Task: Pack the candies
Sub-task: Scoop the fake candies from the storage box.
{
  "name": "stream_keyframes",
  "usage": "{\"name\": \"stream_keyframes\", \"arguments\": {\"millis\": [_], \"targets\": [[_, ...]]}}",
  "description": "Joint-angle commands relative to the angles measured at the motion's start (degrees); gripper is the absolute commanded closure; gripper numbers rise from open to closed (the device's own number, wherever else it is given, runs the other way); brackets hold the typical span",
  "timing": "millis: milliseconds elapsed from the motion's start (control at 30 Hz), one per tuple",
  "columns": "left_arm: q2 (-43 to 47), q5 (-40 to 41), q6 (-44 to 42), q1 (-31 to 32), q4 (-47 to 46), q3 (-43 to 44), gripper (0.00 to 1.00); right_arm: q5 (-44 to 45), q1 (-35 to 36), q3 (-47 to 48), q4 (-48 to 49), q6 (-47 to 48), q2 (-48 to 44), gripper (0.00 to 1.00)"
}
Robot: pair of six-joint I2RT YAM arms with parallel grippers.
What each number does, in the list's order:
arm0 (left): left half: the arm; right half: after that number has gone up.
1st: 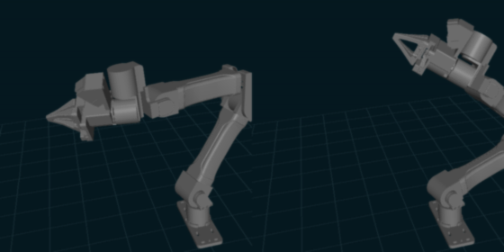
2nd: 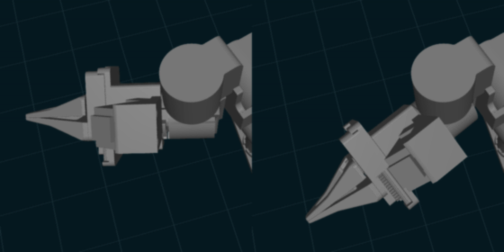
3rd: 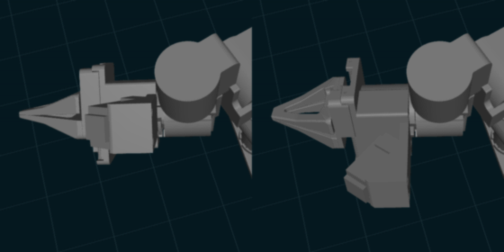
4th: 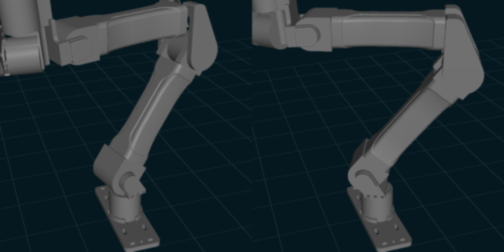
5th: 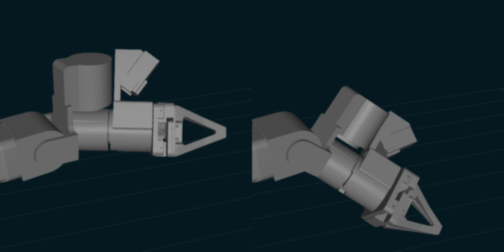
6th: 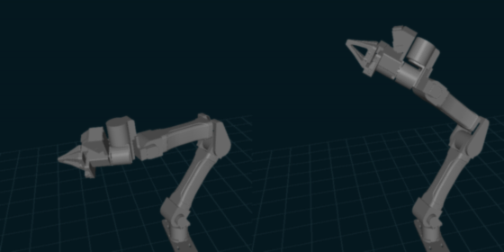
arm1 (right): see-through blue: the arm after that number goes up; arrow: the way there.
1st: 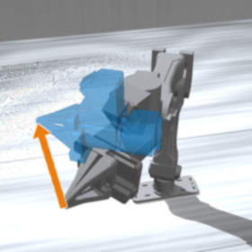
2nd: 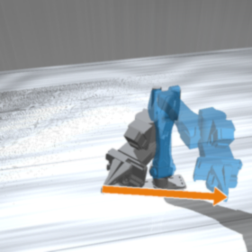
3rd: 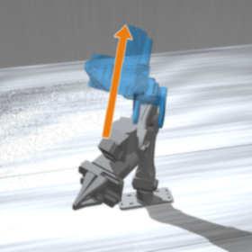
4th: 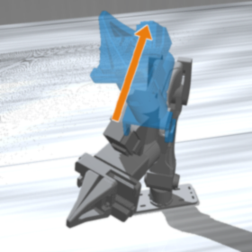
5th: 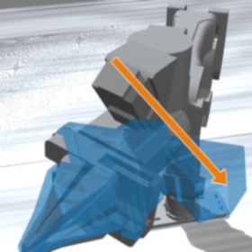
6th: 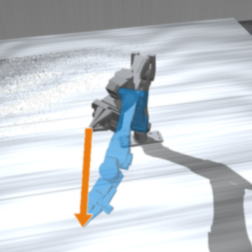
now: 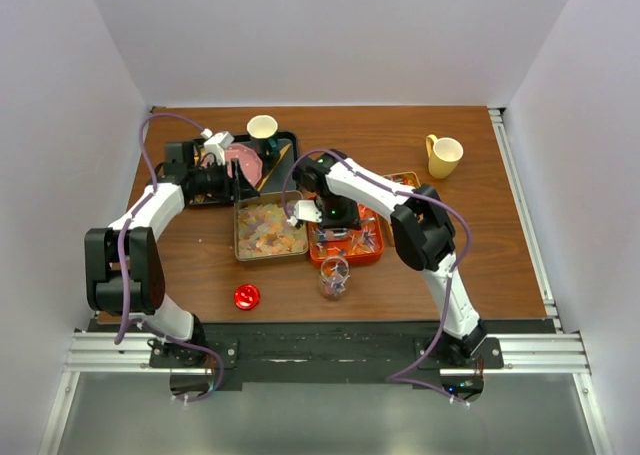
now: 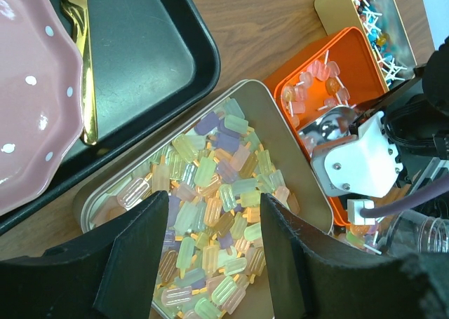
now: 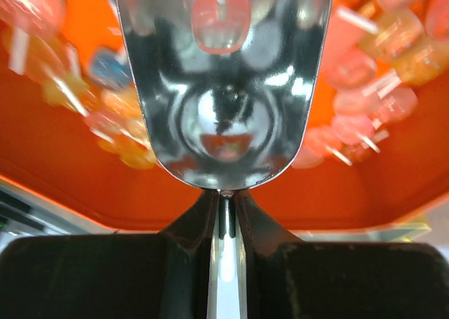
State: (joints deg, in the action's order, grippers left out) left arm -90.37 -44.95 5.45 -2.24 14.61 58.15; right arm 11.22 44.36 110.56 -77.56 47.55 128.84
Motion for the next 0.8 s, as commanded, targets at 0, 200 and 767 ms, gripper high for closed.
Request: {"name": "stream_keyframes", "arguments": {"millis": [0, 200, 767], "targets": [[2.0, -1.1, 1.1, -0.6, -2.2, 0.2, 0.41, -8.8, -0.9, -0.3, -6.9, -4.2, -0.4, 1.00], [1.9, -1.4, 1.4, -0.6, -2.3, 0.7, 0.41, -11.0, -2.0, -2.6, 0.8, -5.8, -3.5, 1.00], [3.1, -1.3, 1.2, -0.6, -2.2, 0.4, 0.41, -19.9, -5.5, -16.2, 23.9, -9.3, -12.8, 1.00]]}}
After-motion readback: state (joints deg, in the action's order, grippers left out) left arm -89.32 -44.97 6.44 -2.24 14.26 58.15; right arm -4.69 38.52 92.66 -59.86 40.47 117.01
